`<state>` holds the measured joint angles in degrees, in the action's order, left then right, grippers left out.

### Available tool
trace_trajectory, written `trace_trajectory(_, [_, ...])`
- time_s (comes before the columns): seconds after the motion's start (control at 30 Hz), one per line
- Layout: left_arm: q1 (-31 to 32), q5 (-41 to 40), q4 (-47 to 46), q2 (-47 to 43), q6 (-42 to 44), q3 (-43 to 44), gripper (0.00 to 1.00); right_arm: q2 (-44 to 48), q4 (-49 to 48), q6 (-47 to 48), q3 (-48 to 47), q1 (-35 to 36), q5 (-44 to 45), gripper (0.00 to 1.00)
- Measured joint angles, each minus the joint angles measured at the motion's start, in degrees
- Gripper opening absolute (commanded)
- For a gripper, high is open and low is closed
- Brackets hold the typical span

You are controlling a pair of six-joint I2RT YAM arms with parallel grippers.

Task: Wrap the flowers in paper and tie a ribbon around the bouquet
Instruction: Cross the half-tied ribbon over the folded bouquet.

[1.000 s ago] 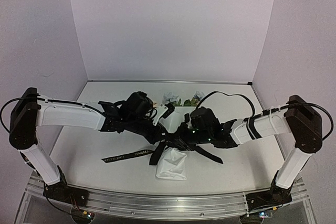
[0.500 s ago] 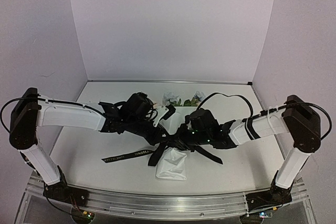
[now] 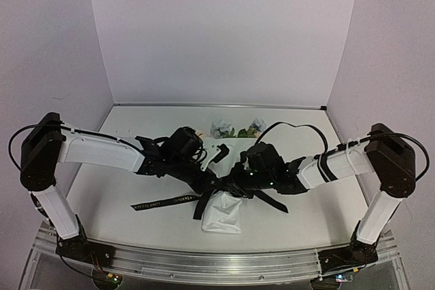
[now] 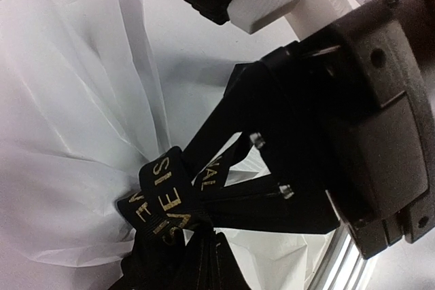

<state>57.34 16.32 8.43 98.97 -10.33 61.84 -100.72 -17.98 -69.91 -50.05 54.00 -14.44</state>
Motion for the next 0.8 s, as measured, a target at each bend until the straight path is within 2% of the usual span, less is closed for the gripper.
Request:
trace_trajectory(0.33, [0.0,-0.83,0.33,3.27,-0.17,-0.02,0.02,2.92,-0.02,1.09,2.85,0.0,-0.04,0.14])
trace_trajectory(0.8, [0.0,-1.07,0.68,3.64,-0.17,0.0,0.02,7.32,0.81,3.59,5.58,0.0,0.03,0.2])
